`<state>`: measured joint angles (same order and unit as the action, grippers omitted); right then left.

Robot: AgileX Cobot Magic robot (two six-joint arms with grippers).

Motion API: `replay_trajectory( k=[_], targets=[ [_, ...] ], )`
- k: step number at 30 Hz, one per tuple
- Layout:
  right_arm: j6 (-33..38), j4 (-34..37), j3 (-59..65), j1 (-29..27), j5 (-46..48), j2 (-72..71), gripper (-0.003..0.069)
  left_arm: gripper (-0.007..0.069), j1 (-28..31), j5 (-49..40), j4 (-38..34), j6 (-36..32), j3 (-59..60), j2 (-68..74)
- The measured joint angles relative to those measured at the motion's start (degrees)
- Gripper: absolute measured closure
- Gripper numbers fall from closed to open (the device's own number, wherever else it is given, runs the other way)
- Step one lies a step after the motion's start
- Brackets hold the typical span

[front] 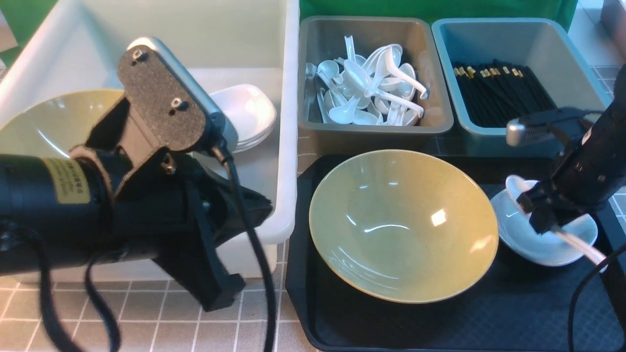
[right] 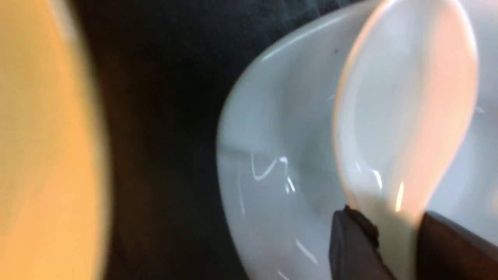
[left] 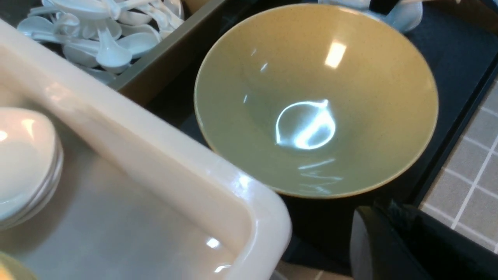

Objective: On grey table put chopsticks spoon bowls plates into blue grey white boxes.
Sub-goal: 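Reach down and grasp the white spoon resting in the bowl with the right gripper, then place the white spoon into the bin of spoons with the right gripper, then grasp the large bowl on the tray by its rim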

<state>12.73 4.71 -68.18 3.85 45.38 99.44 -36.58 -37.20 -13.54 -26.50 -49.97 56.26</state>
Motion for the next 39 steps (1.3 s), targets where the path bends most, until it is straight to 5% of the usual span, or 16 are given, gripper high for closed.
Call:
replay_trajectory(
  k=[6, 11, 17, 23, 31, 35, 39],
  targets=[
    [0.39, 0.00, -6.83, 1.79, 0.64, -8.78, 0.0471, 0.0636, 0.00, -1.78, 10.73, 14.96, 0.00, -4.04],
    [0.32, 1.46, -17.79, 8.46, -7.26, -6.94, 0.0473, 0.0636, 0.00, 0.12, 18.21, 24.89, 0.00, 0.80],
    [-3.50, 2.40, -28.97, 14.04, -24.33, 5.12, 0.0473, 0.0636, 0.00, 5.91, 18.33, 26.07, 0.00, 5.93],
    [-6.28, 2.54, -39.10, 14.76, -29.29, 17.95, 0.0444, 0.0636, 0.00, 1.63, 16.48, 26.07, -1.37, 6.08],
    [-8.54, 2.54, -51.46, 14.67, -9.92, 22.11, 0.0132, 0.0636, 0.00, -20.06, 16.25, 21.44, -16.16, 8.94],
    [-5.34, 2.54, -55.91, 14.67, 2.47, 18.57, 0.0117, 0.0636, 0.00, -24.67, 15.16, 17.18, -26.58, 14.34],
    [0.85, 2.54, -57.54, 14.93, 17.26, 11.00, 0.0195, 0.0628, 0.00, -26.24, 10.92, 11.45, -36.38, 23.97]
  ],
)
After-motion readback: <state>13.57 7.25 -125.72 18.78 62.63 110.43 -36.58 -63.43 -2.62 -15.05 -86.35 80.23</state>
